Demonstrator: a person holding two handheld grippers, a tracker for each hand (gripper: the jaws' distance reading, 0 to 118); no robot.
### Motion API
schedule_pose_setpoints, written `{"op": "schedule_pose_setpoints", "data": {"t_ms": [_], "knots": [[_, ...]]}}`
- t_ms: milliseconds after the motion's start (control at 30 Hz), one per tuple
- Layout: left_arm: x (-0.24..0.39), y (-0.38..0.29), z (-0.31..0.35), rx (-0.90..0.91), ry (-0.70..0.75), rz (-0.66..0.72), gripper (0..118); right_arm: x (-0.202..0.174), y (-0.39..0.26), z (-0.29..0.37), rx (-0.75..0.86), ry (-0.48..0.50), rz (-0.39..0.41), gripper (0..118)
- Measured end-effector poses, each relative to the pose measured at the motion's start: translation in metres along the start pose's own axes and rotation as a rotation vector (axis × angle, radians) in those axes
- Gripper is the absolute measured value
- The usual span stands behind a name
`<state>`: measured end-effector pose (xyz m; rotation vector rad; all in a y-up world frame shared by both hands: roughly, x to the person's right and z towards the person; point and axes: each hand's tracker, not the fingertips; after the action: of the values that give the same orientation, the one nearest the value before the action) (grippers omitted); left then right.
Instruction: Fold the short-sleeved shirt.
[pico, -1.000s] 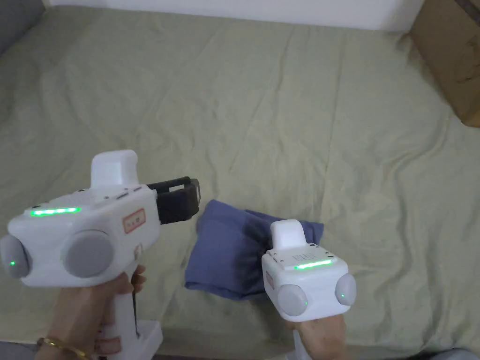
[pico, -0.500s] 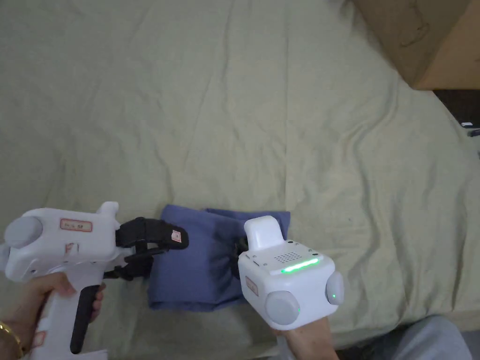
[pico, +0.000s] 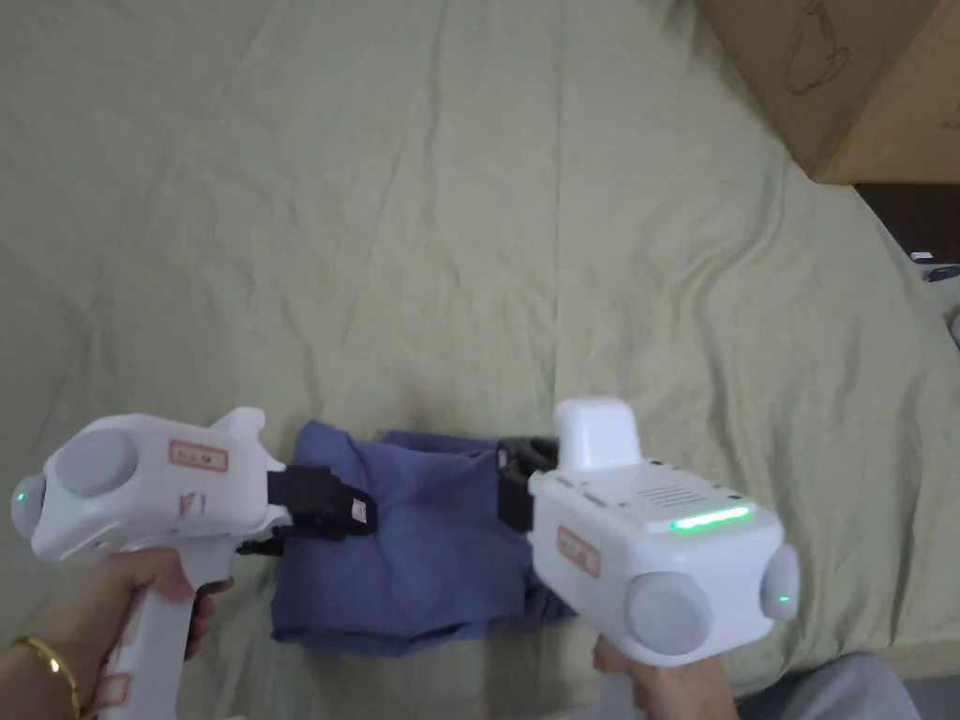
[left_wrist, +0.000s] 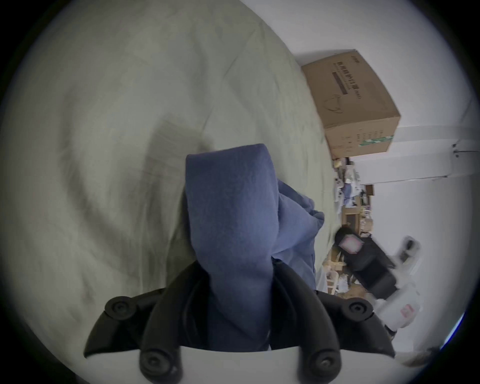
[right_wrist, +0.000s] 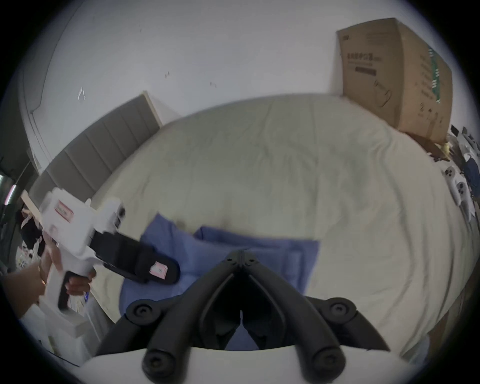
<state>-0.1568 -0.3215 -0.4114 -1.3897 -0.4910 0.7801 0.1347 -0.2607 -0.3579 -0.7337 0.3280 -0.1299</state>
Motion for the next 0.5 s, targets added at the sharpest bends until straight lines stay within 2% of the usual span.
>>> {"op": "schedule_pose_setpoints", "data": {"t_ms": [67,133,167,200,300,500], "knots": [[0.012,-0.002,0.005,0.012,0.071,-0.018,24,0.006,0.015,0.026,0.059,-0.061,-0.005,0],[0.025,-0.005,0.015,0.03,0.124,-0.046,22,0.015,0.027,0.052,0.124,-0.044,-0.023,0],[0.03,-0.007,0.023,0.027,0.057,-0.061,22,0.019,0.033,0.066,0.15,-0.049,-0.027,0],[0.033,-0.007,0.032,0.031,0.062,-0.059,22,0.021,0.039,0.078,0.176,-0.057,-0.025,0],[0.025,-0.003,0.075,0.075,0.225,-0.113,22,0.028,0.044,0.108,0.25,-0.091,-0.002,0],[-0.026,0.015,0.183,0.161,0.497,-0.121,22,0.034,0.042,0.129,0.269,-0.105,-0.008,0]]}}
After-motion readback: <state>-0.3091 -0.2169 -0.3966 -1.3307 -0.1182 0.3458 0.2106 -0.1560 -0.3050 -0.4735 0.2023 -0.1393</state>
